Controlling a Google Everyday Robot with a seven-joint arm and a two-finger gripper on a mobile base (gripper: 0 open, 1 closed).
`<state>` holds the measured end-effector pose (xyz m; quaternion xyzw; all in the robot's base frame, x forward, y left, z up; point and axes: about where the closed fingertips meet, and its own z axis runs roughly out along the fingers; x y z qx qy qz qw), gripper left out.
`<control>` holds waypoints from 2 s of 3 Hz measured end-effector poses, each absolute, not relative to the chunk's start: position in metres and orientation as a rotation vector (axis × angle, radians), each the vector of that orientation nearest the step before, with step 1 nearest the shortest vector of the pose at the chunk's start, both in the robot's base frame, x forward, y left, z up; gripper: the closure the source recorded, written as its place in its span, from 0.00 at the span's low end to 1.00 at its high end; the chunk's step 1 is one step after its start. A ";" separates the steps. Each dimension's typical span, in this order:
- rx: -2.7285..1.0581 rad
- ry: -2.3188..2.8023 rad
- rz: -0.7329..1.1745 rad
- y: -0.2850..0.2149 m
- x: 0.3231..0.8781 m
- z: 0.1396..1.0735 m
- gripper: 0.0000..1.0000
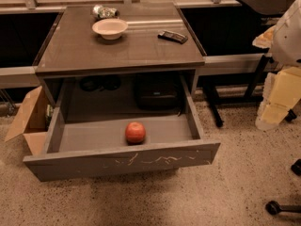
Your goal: Pick 7up can from middle drawer and place on counter
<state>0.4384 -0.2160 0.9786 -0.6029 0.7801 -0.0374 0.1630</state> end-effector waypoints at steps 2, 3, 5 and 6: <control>-1.696 2.137 -0.002 -0.199 0.470 0.956 0.00; -1.656 2.058 0.112 -0.172 0.507 0.928 0.00; -1.618 2.022 0.184 -0.154 0.527 0.912 0.00; -1.602 1.979 0.307 -0.137 0.537 0.882 0.00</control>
Offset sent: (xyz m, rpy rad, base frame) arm 0.0685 0.0271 -0.0486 0.2330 -0.0420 0.0956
